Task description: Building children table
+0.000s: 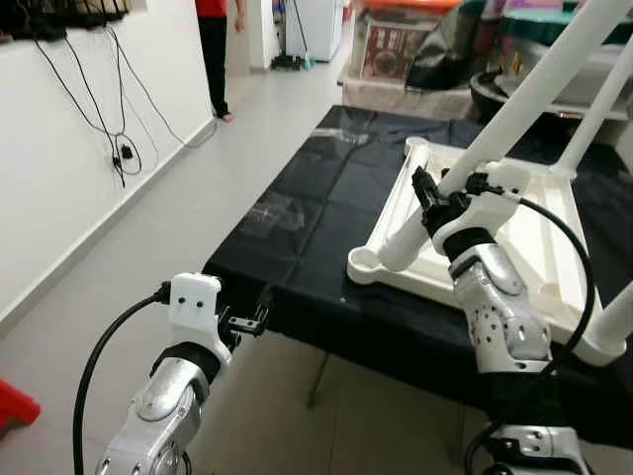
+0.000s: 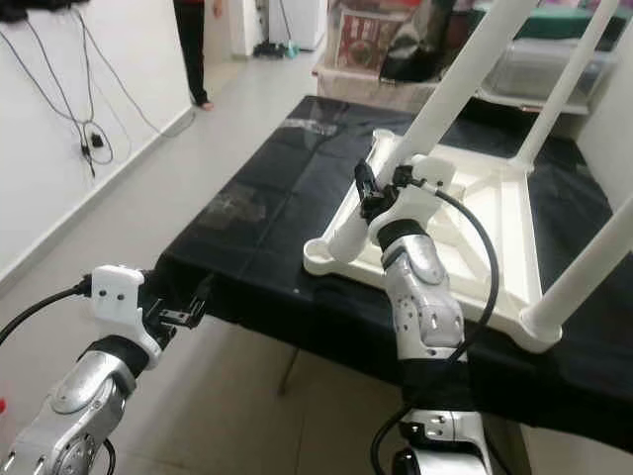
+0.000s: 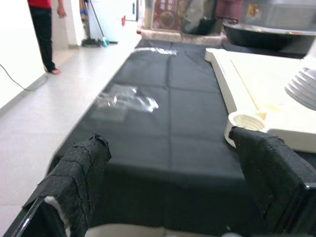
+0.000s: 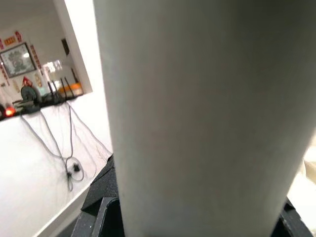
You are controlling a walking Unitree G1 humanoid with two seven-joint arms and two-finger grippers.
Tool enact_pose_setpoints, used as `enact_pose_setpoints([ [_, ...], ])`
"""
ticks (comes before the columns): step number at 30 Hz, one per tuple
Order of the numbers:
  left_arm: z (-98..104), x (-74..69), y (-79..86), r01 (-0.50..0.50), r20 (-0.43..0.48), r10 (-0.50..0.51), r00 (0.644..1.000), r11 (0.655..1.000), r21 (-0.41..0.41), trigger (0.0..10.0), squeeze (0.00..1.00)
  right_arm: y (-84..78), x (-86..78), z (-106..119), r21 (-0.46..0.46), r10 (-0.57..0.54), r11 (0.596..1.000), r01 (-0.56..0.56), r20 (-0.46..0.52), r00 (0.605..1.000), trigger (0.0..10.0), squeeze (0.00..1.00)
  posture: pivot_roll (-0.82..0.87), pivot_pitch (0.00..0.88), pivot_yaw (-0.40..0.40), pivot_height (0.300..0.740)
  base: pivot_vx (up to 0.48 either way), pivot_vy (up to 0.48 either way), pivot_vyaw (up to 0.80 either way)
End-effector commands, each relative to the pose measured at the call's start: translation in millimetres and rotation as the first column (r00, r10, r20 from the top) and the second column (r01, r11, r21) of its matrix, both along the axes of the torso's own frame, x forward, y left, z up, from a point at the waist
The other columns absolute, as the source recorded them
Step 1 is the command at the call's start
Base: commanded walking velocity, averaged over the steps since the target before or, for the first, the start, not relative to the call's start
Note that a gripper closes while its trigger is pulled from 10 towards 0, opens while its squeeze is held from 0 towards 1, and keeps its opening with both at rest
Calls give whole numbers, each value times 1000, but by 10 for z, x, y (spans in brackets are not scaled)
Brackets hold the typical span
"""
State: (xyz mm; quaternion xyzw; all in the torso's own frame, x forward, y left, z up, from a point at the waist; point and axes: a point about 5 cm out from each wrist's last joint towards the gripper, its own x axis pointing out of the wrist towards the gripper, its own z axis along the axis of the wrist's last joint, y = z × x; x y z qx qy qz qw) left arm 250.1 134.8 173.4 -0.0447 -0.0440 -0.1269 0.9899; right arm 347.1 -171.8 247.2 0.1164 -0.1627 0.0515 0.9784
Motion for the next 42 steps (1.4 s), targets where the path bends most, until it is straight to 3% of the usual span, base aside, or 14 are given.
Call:
enact_pose_setpoints([
  [1,-9,8,-19,-5,7,5,1000,1000,22,10000,0,65,6,12,0,5,1000,-5,24,1000,10000,0,116,39,-51,740,330,0,0],
  [22,-41,17,-70,-22,5,22,1000,1000,20,10000,0,175,67,43,30,1,1000,-3,53,999,10000,0,112,56,-52,740,325,0,0],
  [32,-81,-9,-112,-5,-23,5,1000,1000,0,10000,0,164,91,40,19,6,1000,-7,56,998,10000,0,112,65,-53,740,0,0,0],
  [36,-174,-204,-245,156,-71,-155,985,988,-4,10000,0,133,217,61,-34,255,967,-254,16,967,10000,0,116,85,-57,740,0,0,0],
  [41,-195,-258,-273,184,-85,-184,979,983,-14,10000,0,110,243,64,-36,312,949,-312,2,950,10000,0,116,85,-57,740,0,0,0],
  [42,-232,-429,-385,263,-119,-268,956,963,-57,10000,0,17,303,127,-68,457,886,-458,-31,889,10000,0,113,120,-65,740,0,0,0],
])
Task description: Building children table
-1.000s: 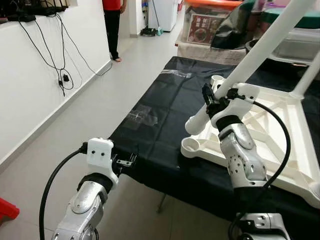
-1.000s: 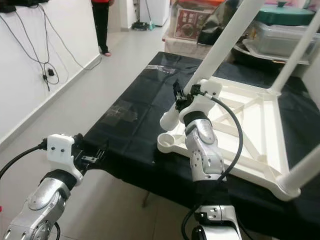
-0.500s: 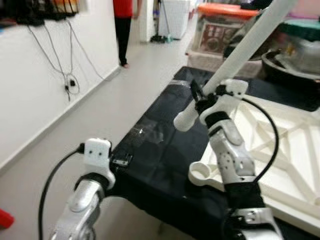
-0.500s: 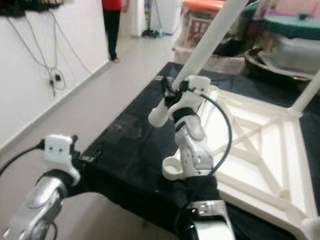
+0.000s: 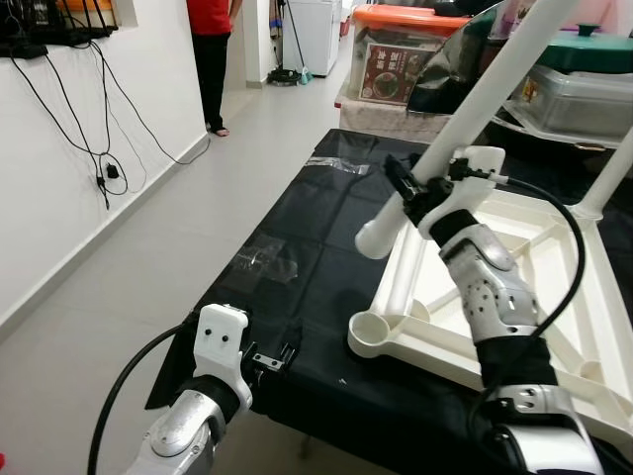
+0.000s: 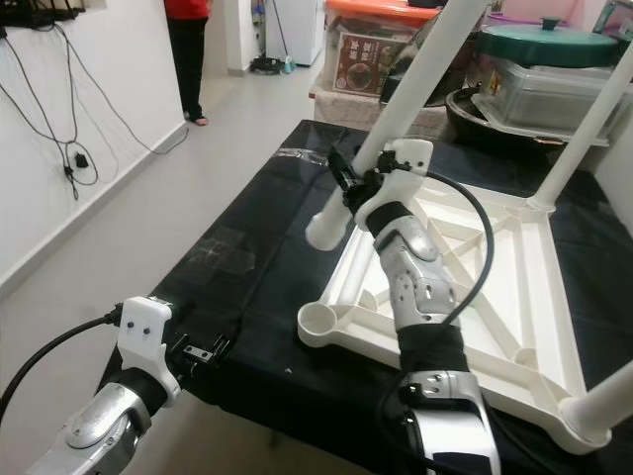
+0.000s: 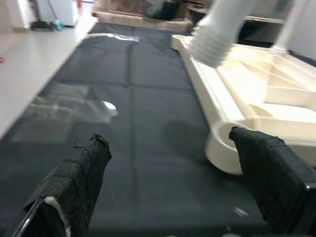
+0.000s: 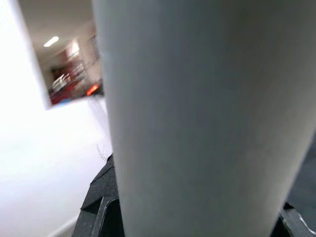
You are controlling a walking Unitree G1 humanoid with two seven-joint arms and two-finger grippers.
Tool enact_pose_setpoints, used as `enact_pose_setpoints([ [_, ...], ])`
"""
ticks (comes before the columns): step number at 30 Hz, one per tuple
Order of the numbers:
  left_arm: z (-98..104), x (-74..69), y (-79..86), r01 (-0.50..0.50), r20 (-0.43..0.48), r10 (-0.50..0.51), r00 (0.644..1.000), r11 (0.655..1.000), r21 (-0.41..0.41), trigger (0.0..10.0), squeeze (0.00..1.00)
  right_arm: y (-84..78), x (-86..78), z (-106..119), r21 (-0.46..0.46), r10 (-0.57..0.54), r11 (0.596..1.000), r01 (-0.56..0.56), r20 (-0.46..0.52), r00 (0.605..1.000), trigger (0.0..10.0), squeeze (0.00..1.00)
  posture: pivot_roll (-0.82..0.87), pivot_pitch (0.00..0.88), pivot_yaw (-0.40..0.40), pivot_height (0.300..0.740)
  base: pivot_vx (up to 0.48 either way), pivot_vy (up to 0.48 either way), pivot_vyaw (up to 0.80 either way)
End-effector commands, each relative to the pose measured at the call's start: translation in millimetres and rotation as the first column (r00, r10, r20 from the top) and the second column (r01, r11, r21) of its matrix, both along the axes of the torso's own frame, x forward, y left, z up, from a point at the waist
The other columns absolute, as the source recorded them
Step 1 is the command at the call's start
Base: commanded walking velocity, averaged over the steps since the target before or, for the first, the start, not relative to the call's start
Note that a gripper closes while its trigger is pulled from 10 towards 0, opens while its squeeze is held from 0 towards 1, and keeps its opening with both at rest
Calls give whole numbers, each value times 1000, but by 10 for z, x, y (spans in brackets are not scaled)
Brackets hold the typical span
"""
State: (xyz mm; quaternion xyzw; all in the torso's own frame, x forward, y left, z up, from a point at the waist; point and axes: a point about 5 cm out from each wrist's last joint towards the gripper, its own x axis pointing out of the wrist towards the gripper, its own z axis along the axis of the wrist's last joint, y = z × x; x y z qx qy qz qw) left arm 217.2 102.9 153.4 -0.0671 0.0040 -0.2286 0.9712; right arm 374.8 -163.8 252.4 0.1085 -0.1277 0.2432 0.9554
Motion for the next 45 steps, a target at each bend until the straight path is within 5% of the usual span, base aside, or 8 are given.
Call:
enact_pose_setpoints([
  [1,-42,-205,-141,112,-60,-114,992,993,-40,10000,0,-96,28,95,-11,202,979,-202,-25,979,10000,0,113,135,-68,740,0,0,0],
  [5,-42,-277,-191,148,-74,-152,986,987,-58,10000,0,-119,21,110,-14,275,961,-275,-40,961,10000,0,113,140,-69,740,0,0,0],
  [7,-43,-368,-249,184,-94,-191,977,980,-78,10000,0,-125,-26,86,-22,422,906,-424,-61,905,10000,0,118,162,-72,740,0,0,0],
  [13,-24,-402,-243,174,-99,-181,978,981,-83,10000,0,-140,-38,85,-11,507,861,-509,-72,859,10000,0,121,176,-72,740,0,0,0],
  [18,37,-543,-229,184,-119,-192,974,980,-80,10000,0,-216,-106,-54,-87,665,729,-679,-143,733,10000,0,141,243,-64,740,0,0,0],
  [24,55,-599,-220,179,-133,-188,973,981,-80,10000,0,-224,-137,-87,-105,718,666,-738,-176,673,10000,0,146,255,-59,740,0,0,0],
  [37,70,-620,-213,170,-144,-180,973,983,-74,10000,0,-203,-161,-107,-229,754,593,-772,-181,632,10000,0,149,251,-60,740,0,0,0],
  [45,58,-615,-225,177,-148,-186,971,982,-69,10000,0,-20,-305,106,-373,843,441,-816,-141,520,10000,0,142,230,-58,740,0,0,0],
])
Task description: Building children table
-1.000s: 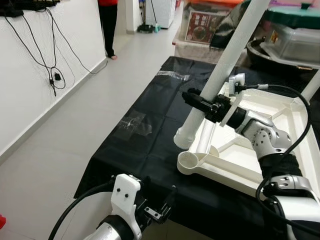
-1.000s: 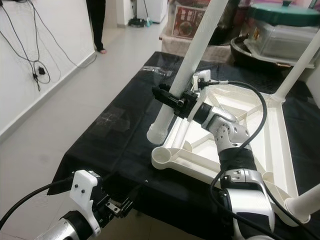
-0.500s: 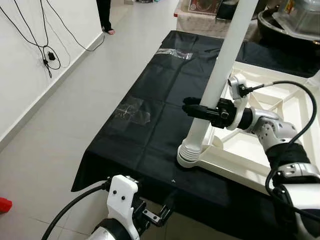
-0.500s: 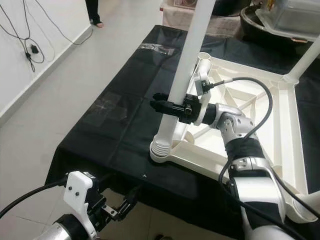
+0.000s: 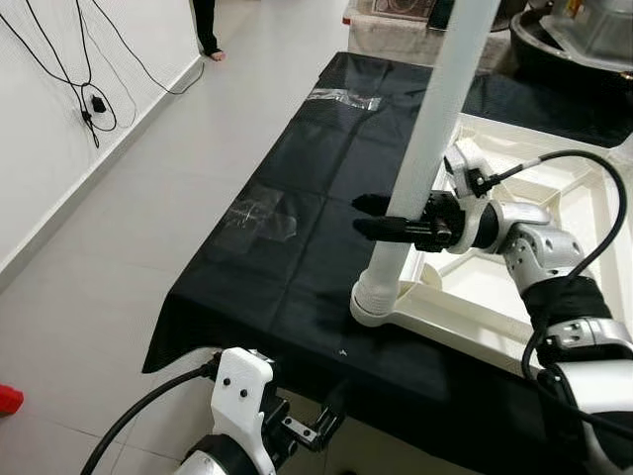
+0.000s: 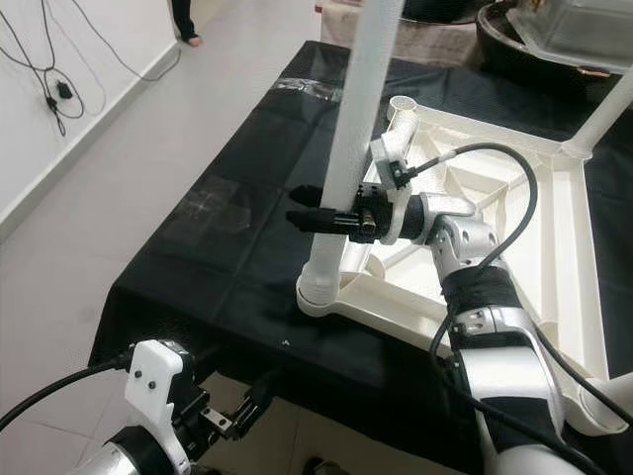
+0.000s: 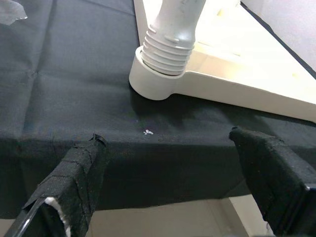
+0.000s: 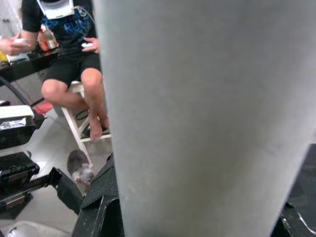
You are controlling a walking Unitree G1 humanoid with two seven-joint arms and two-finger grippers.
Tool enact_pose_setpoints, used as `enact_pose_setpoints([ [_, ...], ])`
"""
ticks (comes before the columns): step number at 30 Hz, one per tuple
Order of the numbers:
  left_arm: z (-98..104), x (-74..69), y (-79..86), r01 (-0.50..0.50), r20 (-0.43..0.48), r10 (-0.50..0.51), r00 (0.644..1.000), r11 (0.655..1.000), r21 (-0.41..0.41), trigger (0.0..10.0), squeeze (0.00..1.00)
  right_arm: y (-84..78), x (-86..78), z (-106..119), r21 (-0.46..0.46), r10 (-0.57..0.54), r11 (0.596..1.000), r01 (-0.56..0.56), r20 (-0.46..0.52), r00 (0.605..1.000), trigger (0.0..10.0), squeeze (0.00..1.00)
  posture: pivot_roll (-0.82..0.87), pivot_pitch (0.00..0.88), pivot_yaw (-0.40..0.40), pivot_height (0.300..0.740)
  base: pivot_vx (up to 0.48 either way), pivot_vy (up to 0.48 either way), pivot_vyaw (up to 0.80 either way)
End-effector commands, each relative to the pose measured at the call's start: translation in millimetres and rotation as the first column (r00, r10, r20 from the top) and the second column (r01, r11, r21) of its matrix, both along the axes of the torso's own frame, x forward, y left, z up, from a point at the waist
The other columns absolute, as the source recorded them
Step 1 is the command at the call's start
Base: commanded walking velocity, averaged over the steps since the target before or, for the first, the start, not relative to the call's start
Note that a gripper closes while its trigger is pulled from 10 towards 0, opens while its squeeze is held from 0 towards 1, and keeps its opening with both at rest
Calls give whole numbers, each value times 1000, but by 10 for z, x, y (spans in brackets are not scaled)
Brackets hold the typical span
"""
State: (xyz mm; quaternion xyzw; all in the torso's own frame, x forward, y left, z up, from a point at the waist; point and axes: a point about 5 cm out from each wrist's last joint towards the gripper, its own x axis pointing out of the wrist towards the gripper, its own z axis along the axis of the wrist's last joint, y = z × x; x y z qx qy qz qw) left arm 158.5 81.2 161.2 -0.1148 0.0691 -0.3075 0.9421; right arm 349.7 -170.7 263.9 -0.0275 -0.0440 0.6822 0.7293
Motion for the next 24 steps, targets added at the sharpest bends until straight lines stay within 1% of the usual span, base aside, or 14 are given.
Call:
enact_pose_setpoints([
  [1,-20,-28,-8,9,-15,-9,1000,1000,13,10000,0,49,-54,-9,-38,55,998,-55,15,998,10000,0,142,230,-58,740,0,0,0],
  [3,-24,-29,-14,12,-15,-12,1000,1000,16,10000,0,87,-89,-2,-49,87,995,-85,35,996,10000,0,142,228,-59,740,0,0,0],
  [9,-26,-32,-19,14,-19,-14,1000,1000,17,10000,0,134,-89,49,-32,102,994,-100,65,993,10000,0,142,226,-61,740,0,0,0],
  [24,-23,-32,-36,19,-20,-18,1000,1000,16,10000,0,101,-103,55,-33,92,995,-90,76,993,10000,0,136,230,-67,740,0,0,0],
])
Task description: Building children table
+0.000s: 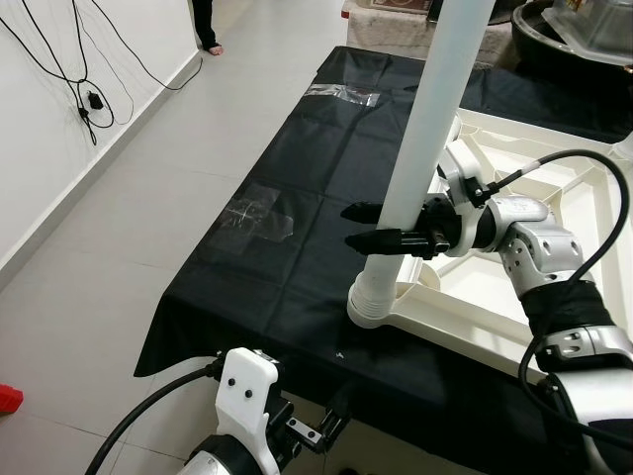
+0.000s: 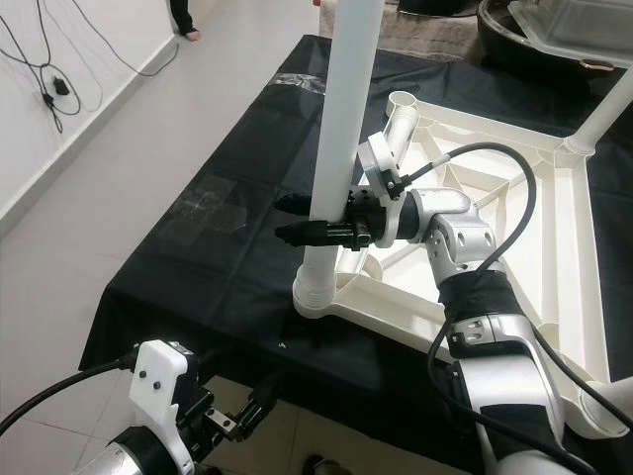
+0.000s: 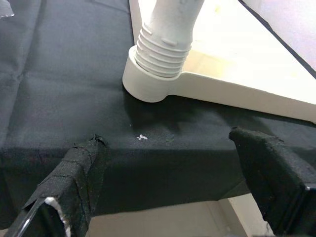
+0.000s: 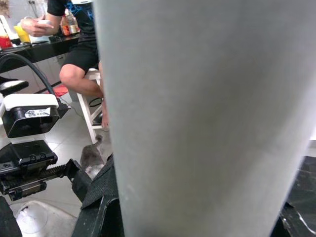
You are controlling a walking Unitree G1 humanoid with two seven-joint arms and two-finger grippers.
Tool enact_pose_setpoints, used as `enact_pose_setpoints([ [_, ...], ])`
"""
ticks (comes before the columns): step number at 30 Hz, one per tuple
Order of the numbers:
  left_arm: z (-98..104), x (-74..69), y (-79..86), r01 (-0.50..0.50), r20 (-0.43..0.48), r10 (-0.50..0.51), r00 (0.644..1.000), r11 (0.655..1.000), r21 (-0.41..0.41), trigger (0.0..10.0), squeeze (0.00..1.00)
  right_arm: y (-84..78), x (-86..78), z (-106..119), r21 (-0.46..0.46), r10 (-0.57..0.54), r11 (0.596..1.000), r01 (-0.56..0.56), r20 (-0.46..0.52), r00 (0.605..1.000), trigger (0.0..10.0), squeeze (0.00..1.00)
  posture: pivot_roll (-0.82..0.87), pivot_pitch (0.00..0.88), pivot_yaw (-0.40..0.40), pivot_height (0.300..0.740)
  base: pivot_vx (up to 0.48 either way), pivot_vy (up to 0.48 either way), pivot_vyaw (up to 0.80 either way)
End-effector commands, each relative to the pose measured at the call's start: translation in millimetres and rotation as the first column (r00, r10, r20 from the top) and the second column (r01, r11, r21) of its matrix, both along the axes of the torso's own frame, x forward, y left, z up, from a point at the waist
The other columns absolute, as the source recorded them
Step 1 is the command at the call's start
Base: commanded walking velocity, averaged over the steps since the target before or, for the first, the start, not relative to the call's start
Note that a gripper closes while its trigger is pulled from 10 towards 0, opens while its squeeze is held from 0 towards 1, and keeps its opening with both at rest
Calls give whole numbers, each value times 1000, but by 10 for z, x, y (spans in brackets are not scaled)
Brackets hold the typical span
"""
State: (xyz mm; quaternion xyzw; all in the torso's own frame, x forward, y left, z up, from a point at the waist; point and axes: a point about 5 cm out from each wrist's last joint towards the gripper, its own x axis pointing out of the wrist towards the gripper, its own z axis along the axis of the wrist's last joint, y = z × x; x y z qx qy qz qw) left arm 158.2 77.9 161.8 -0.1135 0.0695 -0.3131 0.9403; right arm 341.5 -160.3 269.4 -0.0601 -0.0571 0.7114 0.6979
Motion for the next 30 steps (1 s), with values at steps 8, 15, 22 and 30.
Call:
enact_pose_setpoints([
  [8,-28,-23,-9,6,-19,-6,1000,1000,14,10000,0,-7,-6,11,17,-4,1000,4,19,1000,10000,0,135,232,-70,740,0,0,0],
  [15,-27,-20,-8,4,-17,-4,1000,1000,14,10000,0,8,11,60,41,-14,999,12,37,999,10000,0,136,232,-71,740,0,0,0],
  [22,-32,-12,-10,5,-17,-5,1000,1000,14,10000,0,4,15,98,63,-30,998,26,65,997,10000,0,136,232,-69,740,0,0,0],
  [30,-33,-13,-10,7,-17,-7,1000,1000,14,10000,0,-14,16,246,114,-47,993,35,105,993,10000,0,134,231,-69,740,0,0,0],
])
